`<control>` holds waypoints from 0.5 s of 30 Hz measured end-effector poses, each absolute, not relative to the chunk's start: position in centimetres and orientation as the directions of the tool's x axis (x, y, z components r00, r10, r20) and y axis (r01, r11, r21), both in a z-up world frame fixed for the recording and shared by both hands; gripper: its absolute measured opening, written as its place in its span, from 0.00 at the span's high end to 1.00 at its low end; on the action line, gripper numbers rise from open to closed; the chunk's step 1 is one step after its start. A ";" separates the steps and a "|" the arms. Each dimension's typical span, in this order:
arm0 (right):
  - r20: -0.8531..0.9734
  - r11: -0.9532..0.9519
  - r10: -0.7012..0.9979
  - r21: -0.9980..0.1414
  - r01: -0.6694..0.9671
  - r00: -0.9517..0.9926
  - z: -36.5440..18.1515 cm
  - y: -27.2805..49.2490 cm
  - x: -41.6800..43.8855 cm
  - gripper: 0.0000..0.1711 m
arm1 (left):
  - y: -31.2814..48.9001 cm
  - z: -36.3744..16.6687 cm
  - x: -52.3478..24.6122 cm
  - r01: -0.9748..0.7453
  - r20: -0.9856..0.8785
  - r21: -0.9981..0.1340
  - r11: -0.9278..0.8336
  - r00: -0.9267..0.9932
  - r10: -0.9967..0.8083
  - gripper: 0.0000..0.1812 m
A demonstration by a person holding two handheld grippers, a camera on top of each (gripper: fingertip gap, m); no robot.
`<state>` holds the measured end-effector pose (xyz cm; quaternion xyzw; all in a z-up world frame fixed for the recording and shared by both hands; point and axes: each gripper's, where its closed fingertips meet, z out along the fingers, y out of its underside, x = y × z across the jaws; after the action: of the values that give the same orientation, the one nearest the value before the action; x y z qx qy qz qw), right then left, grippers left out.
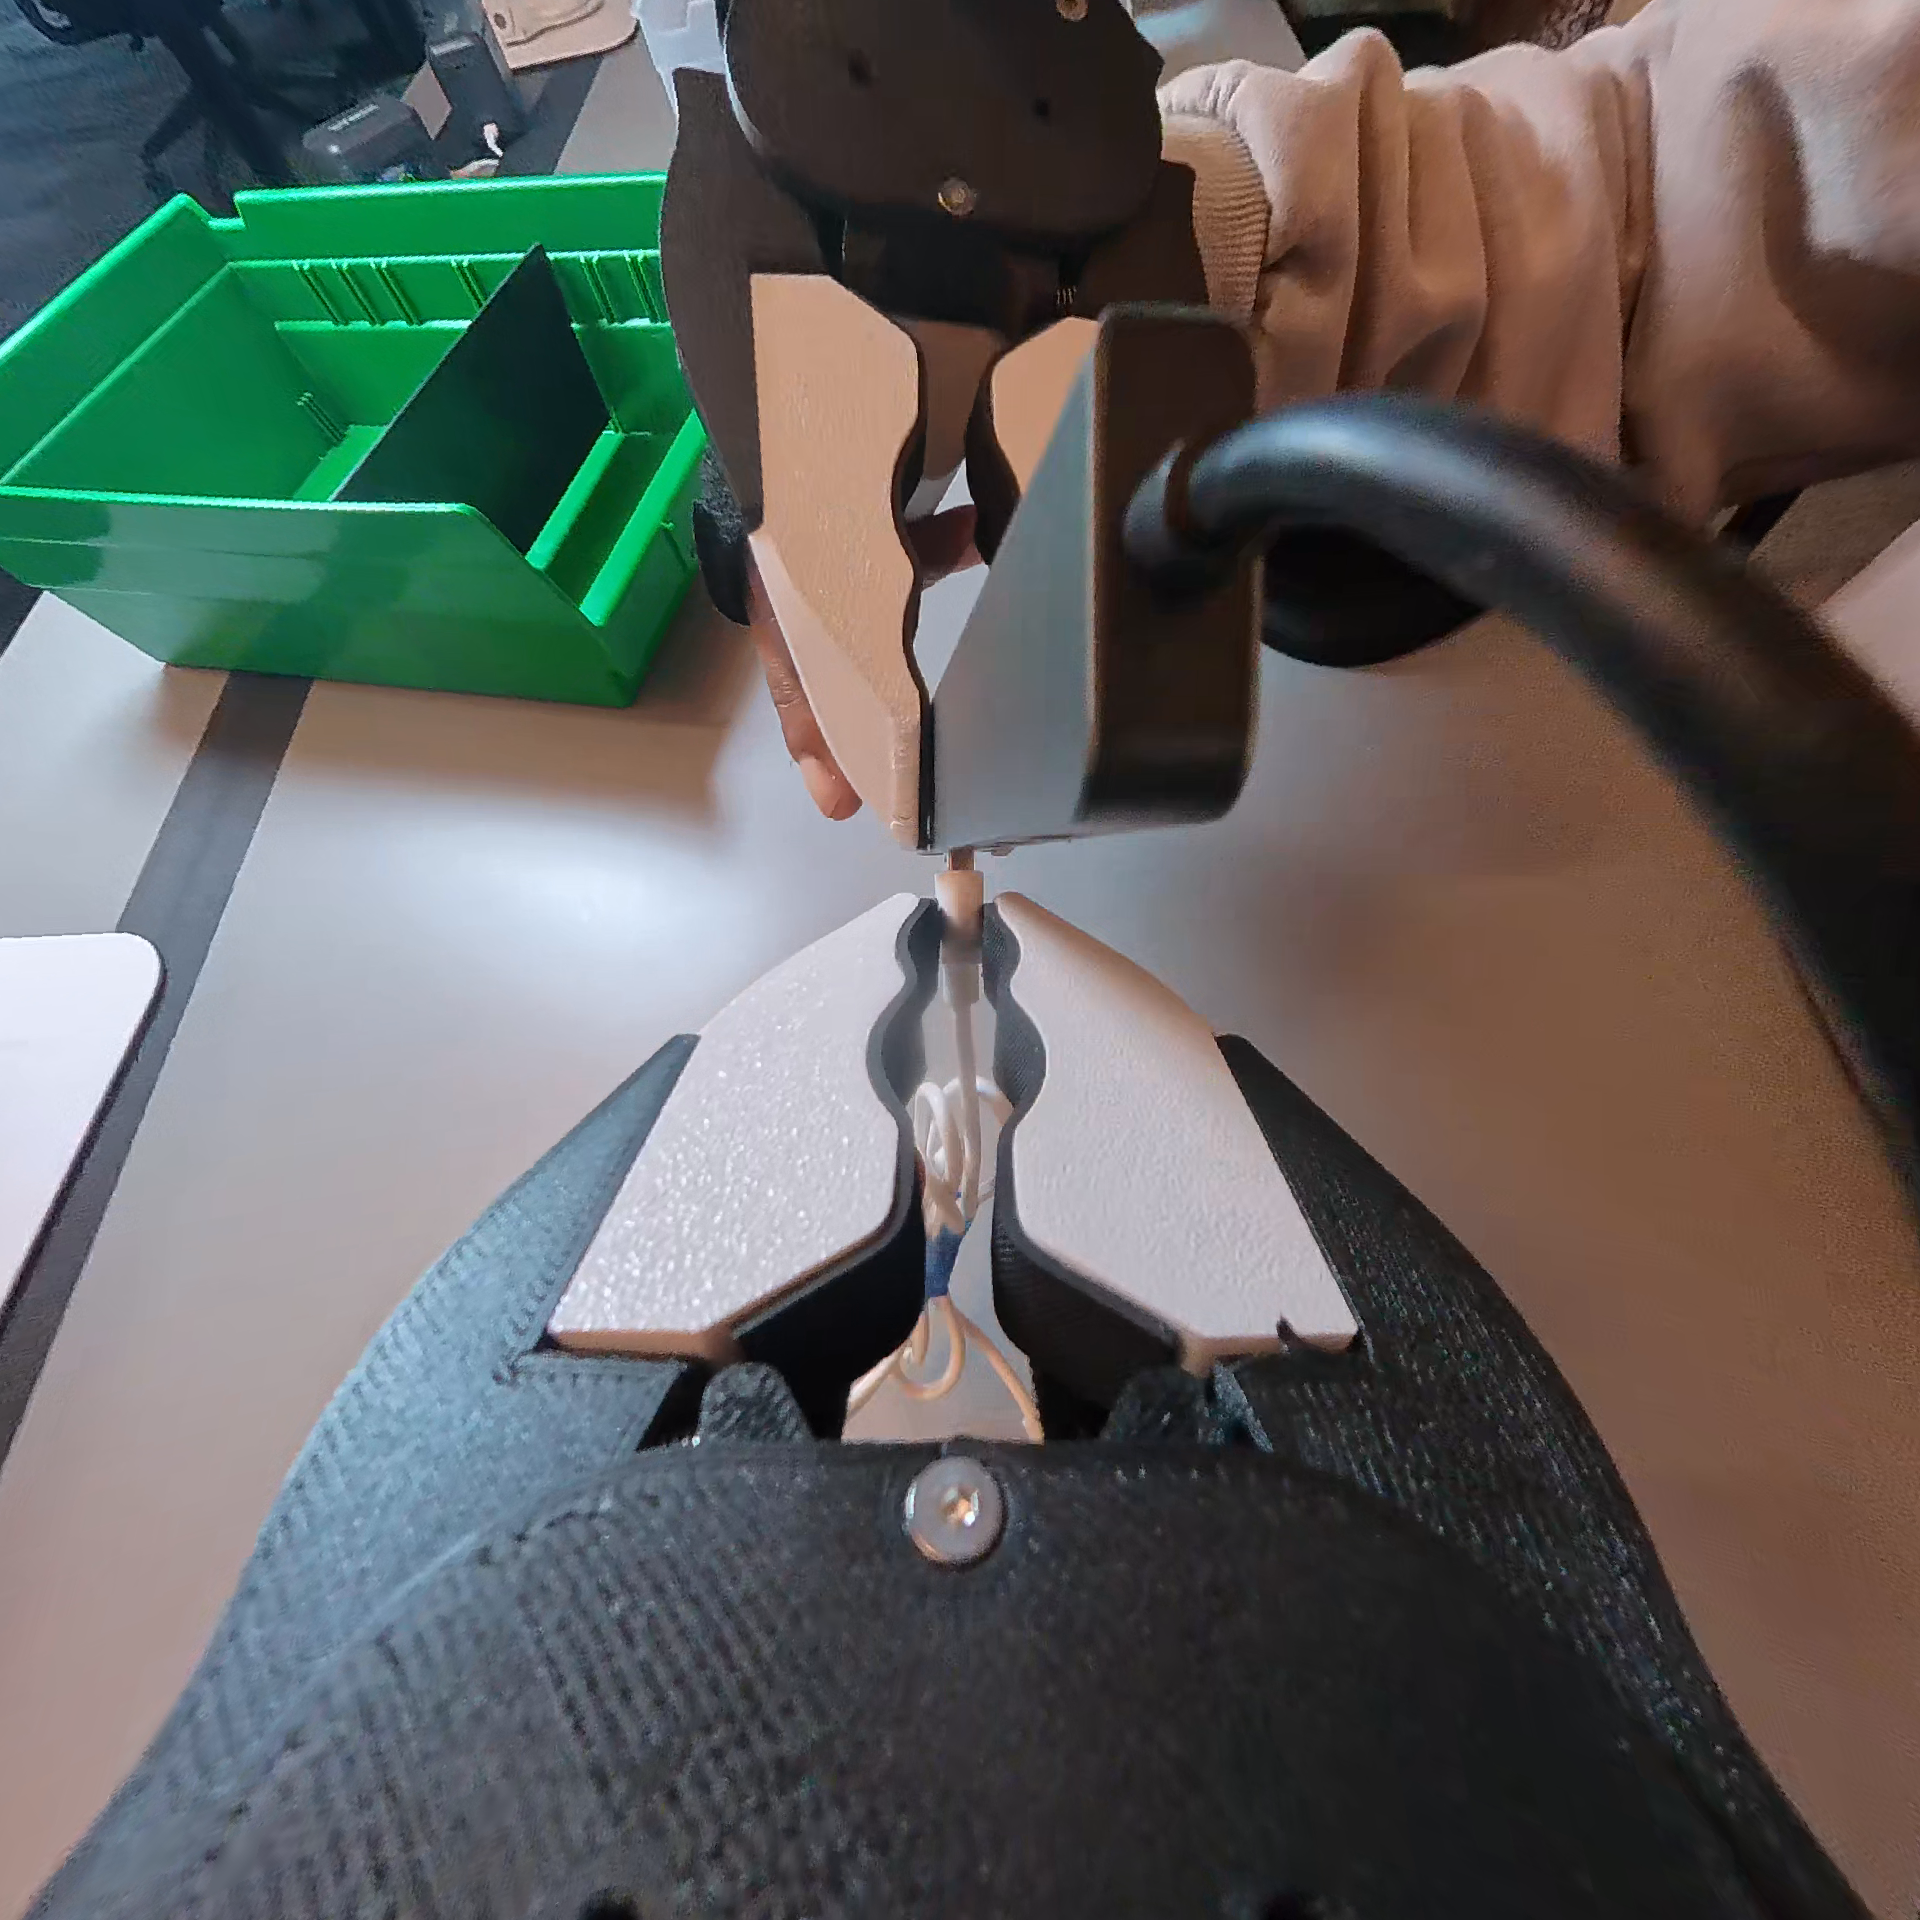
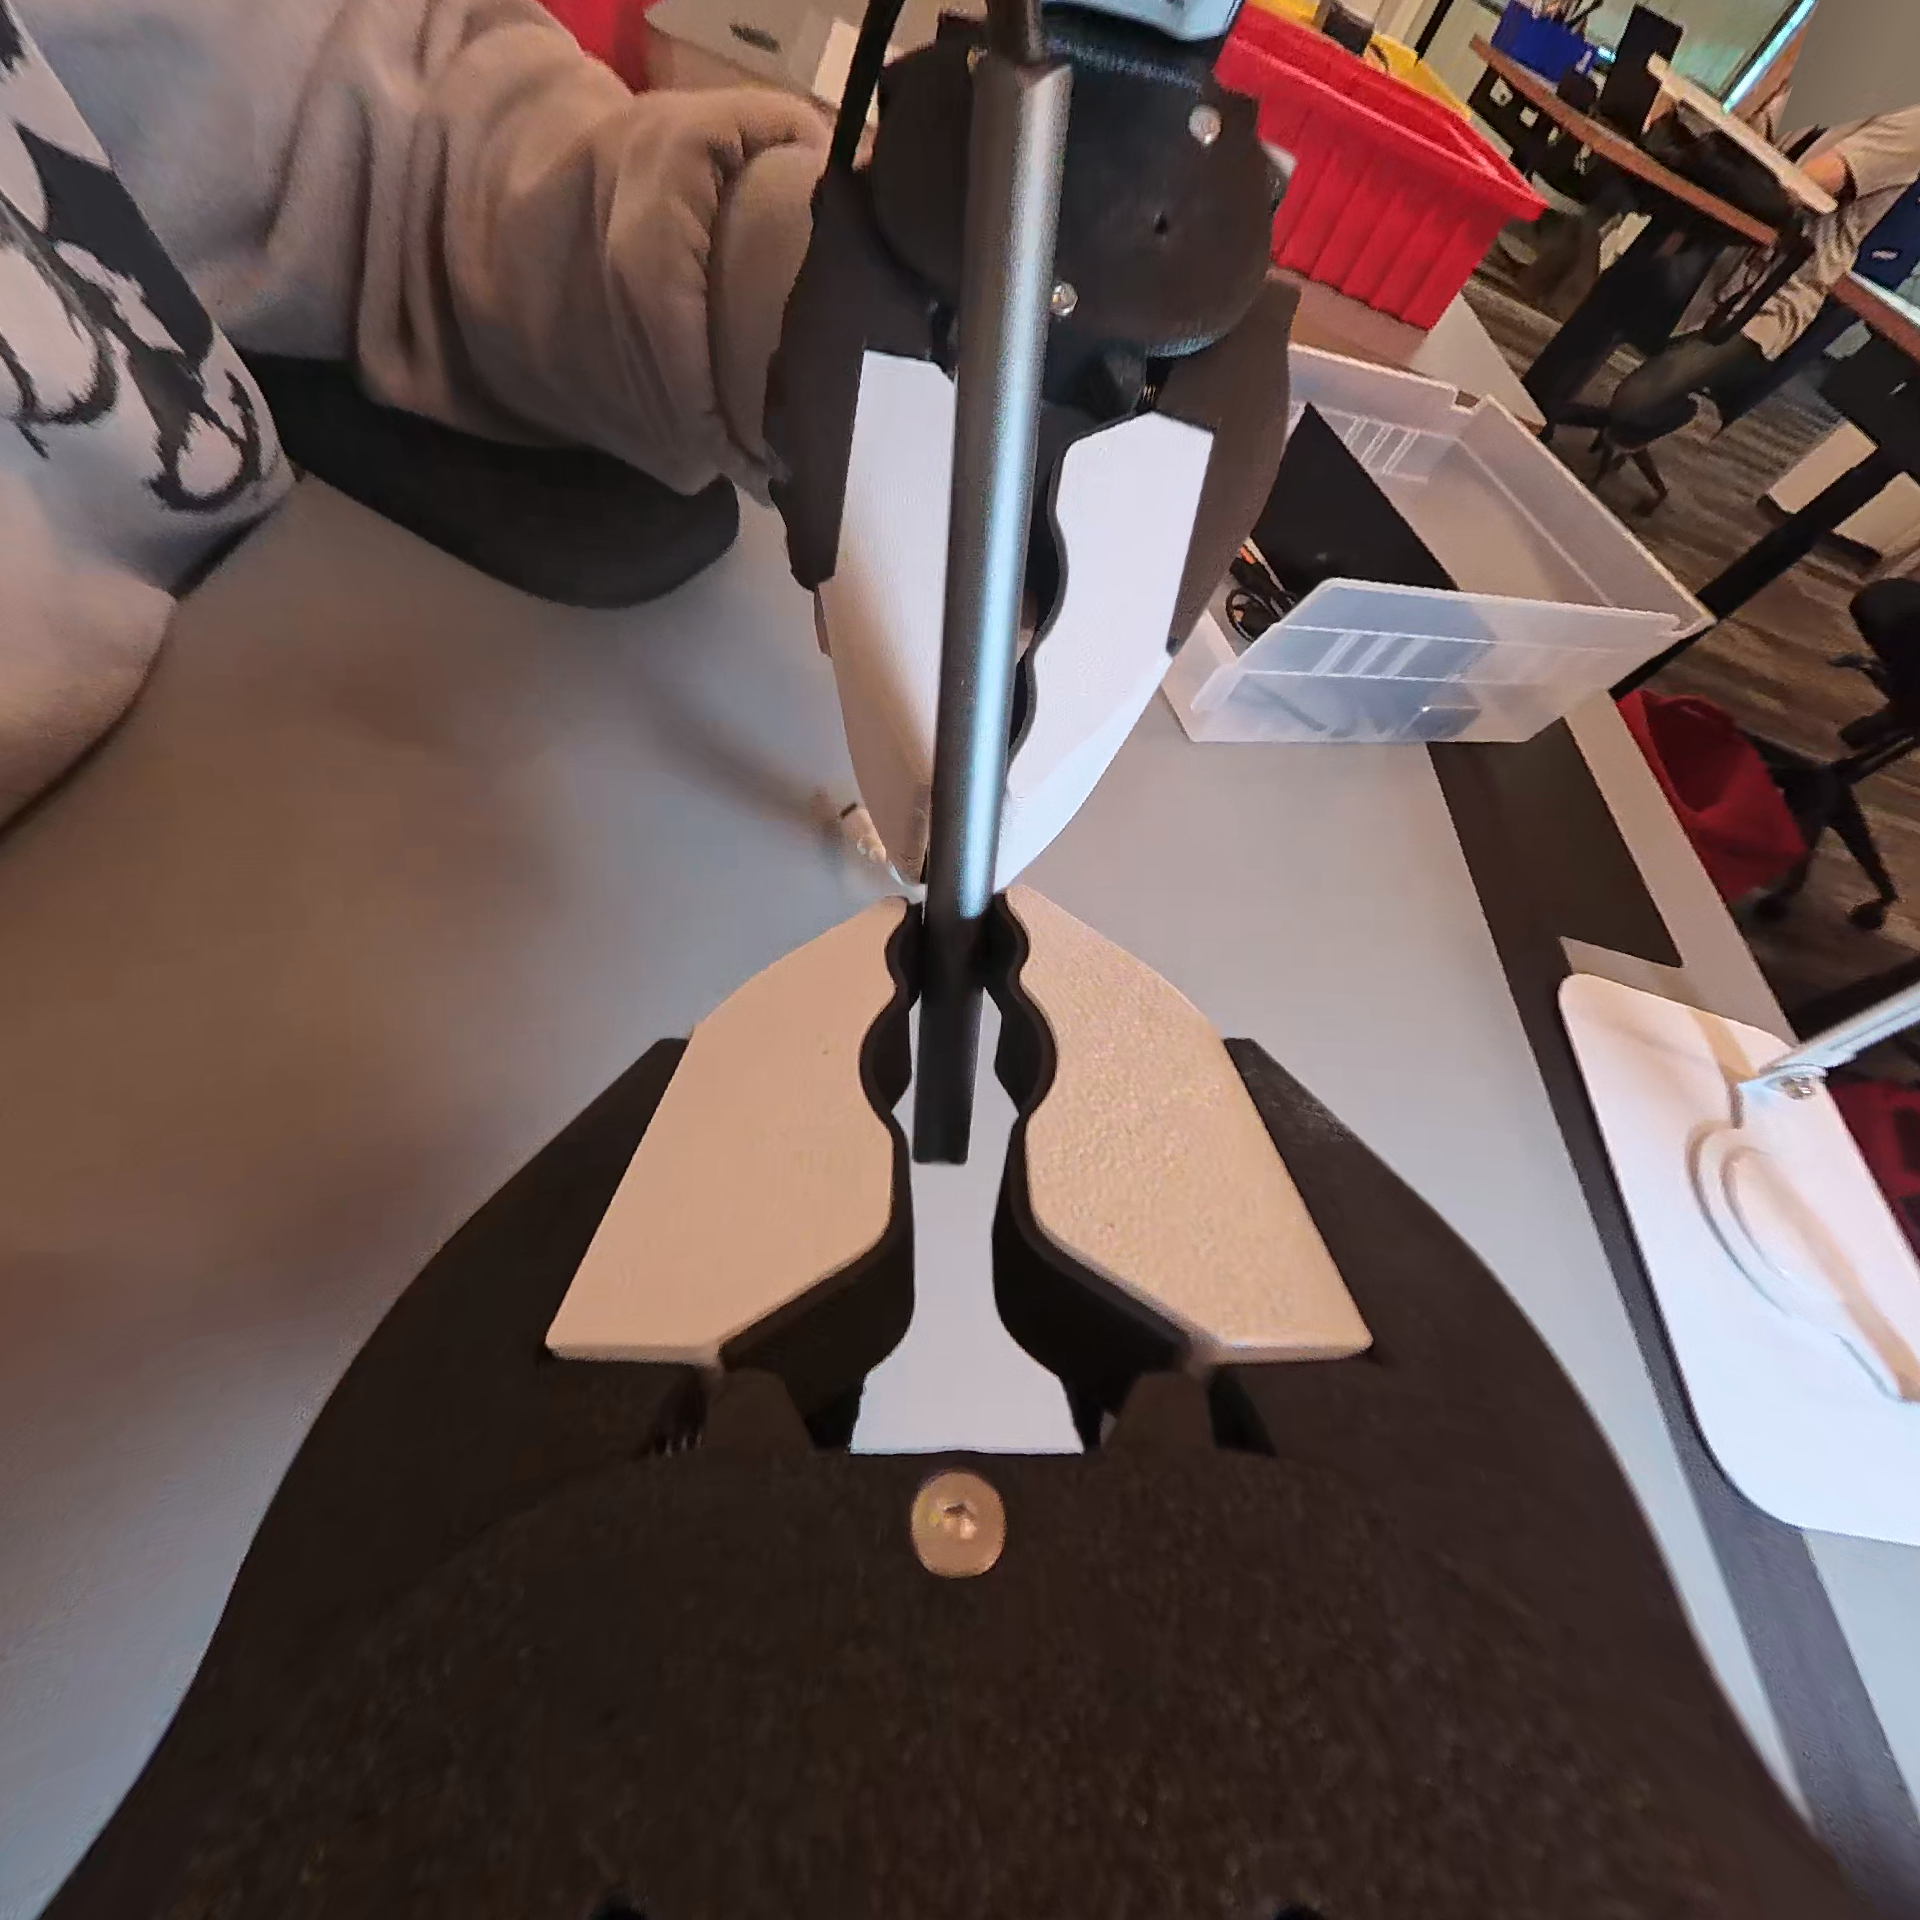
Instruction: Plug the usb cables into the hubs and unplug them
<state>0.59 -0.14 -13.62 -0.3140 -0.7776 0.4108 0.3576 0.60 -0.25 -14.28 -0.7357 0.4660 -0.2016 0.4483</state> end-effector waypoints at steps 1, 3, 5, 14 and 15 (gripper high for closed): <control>0.318 0.490 0.775 -0.848 0.202 -0.546 -13.8 -0.2 0.6 0.94 | -0.3 -14.3 0.6 -0.519 -0.136 -0.840 -0.157 0.482 -0.865 0.96; 0.338 0.523 0.765 -0.823 0.221 -0.549 -14.4 -0.3 0.5 0.93 | -0.5 -14.0 0.8 -0.509 -0.128 -0.846 -0.155 0.477 -0.870 0.95; 0.324 0.509 0.766 -0.833 0.217 -0.555 -14.7 -0.6 0.3 0.93 | -0.8 -13.7 0.9 -0.499 -0.110 -0.851 -0.162 0.471 -0.875 0.96; 0.149 0.277 0.772 -0.954 0.115 -0.618 -13.0 -1.6 0.6 0.94 | -1.7 -12.4 0.9 -0.425 -0.063 -0.894 -0.145 0.438 -0.897 0.93; 0.146 0.269 0.774 -0.957 0.111 -0.616 -12.8 -1.4 0.7 0.94 | -1.6 -12.3 0.6 -0.427 -0.074 -0.894 -0.137 0.442 -0.894 0.91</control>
<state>0.67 -1.41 -12.80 -0.3029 -0.7308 0.5235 0.3165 0.57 -1.65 -12.33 -0.7110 0.4644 -0.2514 0.4643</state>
